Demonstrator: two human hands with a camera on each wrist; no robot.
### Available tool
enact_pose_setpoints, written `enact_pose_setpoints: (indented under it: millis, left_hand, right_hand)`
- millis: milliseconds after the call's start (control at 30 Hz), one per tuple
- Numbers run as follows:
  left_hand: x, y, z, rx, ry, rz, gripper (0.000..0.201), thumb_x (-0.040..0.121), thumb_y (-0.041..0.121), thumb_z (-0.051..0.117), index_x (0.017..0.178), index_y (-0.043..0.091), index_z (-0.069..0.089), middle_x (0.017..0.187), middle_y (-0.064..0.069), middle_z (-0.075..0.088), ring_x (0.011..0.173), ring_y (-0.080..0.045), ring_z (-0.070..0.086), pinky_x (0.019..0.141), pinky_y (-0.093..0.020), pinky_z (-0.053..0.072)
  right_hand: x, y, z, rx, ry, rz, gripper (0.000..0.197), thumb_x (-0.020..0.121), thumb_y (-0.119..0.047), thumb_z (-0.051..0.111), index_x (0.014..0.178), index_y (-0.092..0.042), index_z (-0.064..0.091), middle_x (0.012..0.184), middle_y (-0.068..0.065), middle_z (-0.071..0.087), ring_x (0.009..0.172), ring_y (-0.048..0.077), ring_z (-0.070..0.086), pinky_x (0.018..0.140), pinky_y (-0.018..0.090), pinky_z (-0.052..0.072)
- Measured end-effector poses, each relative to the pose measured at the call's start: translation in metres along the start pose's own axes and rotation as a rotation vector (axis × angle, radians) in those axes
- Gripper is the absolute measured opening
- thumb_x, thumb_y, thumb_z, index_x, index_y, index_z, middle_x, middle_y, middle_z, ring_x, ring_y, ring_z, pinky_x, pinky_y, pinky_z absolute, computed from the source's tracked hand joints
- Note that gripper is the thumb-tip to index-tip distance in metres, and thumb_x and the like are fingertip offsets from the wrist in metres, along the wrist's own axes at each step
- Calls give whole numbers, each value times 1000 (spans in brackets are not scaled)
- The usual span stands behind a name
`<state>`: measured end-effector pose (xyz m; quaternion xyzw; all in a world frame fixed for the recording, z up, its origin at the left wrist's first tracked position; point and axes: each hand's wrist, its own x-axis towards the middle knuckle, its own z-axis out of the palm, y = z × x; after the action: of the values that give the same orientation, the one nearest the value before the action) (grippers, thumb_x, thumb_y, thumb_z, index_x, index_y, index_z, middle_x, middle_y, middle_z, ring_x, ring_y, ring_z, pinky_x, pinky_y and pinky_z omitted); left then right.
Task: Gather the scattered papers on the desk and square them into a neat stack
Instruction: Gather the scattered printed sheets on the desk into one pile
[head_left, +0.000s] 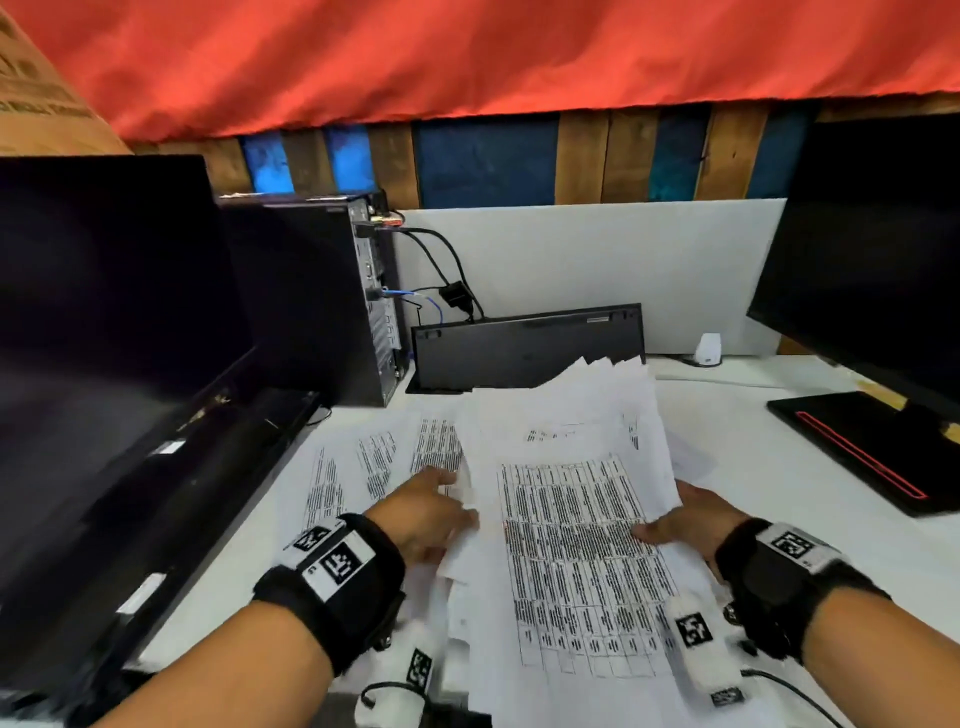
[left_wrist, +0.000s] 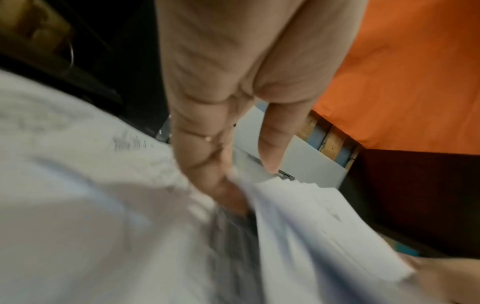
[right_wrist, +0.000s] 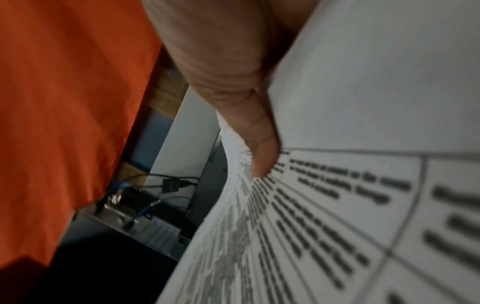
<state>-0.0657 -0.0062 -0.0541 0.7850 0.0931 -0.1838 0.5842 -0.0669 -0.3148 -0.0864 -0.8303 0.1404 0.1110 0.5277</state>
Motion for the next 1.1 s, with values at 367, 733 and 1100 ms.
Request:
enact_pose_setpoints:
  millis: [367,733,1100]
  left_hand:
    - [29,-23,-83,645,532,-349,76,94,45,52,143,-7,28,146,-20,44,135,-34,43,111,-36,36]
    - [60,-27,-81,616,477,-362,65,78,49,60,132,13,53,129,-12,58,117,-31,58,103,-37,46]
    - [53,-20,-78,378,488,-327,45,95,24,56,134,1,53,141,-16,52,130,-29,50,101,-27,43]
  right_hand:
    - [11,-14,13,-616,237,169,69,55,-51,81,115,-24,60,118,6,61,110,27,57,100,34,44]
    - [14,-8,2,-494,138,188,94,28,-57,83,116,-30,62,118,6,58,114,33,53,102,40,45]
    - [26,-6,-2,-550,94,175,86,43,-54,85,121,-27,58,120,1,63,112,24,58,102,35,45]
